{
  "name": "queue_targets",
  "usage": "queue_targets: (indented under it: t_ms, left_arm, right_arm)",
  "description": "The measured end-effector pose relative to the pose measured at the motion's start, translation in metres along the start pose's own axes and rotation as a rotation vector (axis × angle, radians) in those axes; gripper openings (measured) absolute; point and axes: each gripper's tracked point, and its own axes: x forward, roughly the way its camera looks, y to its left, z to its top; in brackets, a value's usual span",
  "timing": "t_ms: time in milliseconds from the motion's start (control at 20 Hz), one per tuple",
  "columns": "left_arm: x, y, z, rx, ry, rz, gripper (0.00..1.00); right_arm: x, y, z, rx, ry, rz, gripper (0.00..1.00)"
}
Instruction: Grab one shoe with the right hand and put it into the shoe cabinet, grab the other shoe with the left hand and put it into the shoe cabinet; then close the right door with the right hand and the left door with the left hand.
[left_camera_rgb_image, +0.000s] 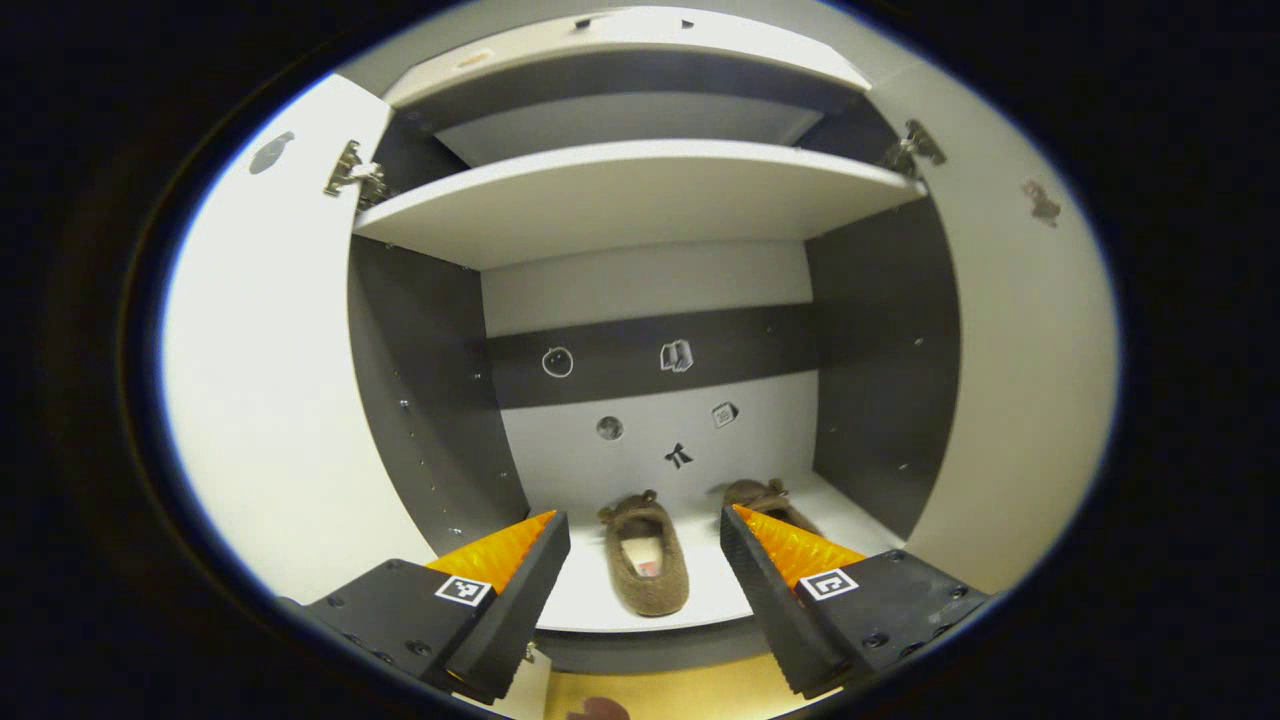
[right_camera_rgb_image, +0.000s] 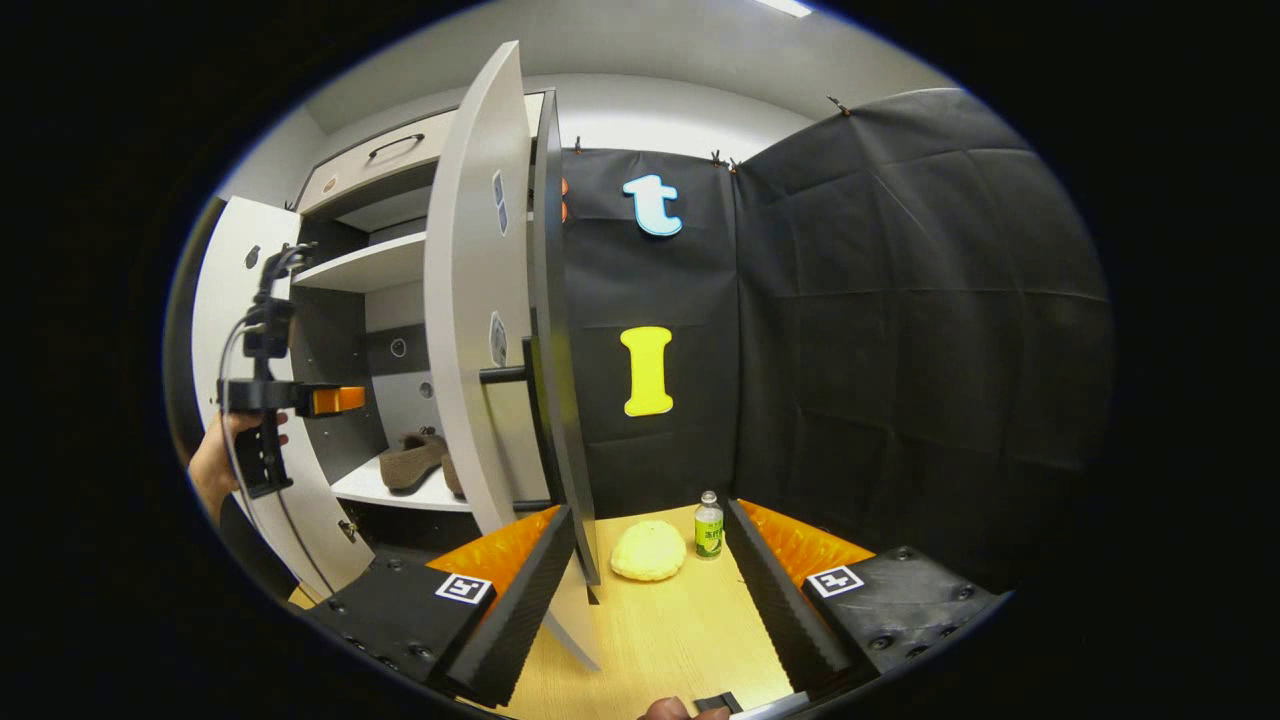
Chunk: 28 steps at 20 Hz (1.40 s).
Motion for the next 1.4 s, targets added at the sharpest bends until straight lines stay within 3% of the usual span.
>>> queue_targets:
  t_ms: [200,450,700,1100,1400]
  left_arm:
    - [-0.052,-0.007,0.004,-0.01,-0.098,0.006,0.99]
    - [-0.104,-0.004,-0.014,-0.054,-0.126,0.036,0.96]
    - [-0.144,0.018,-0.038,-0.077,-0.095,0.076,0.96]
    - [-0.188,0.038,-0.079,-0.019,-0.067,0.036,0.96]
    - [-0.208,0.061,-0.091,-0.012,-0.057,0.014,0.97]
  right_arm:
    - [0.02,-0.004,0.016,-0.02,-0.013,0.016,0.98]
    - [0.038,-0.002,0.022,-0.002,-0.022,0.022,0.98]
    - [0.042,0.004,0.025,0.025,-0.032,0.015,0.98]
    - [0.036,0.008,0.028,-0.002,-0.063,-0.044,0.98]
    - [0.023,0.051,0.021,0.0,-0.07,-0.031,0.98]
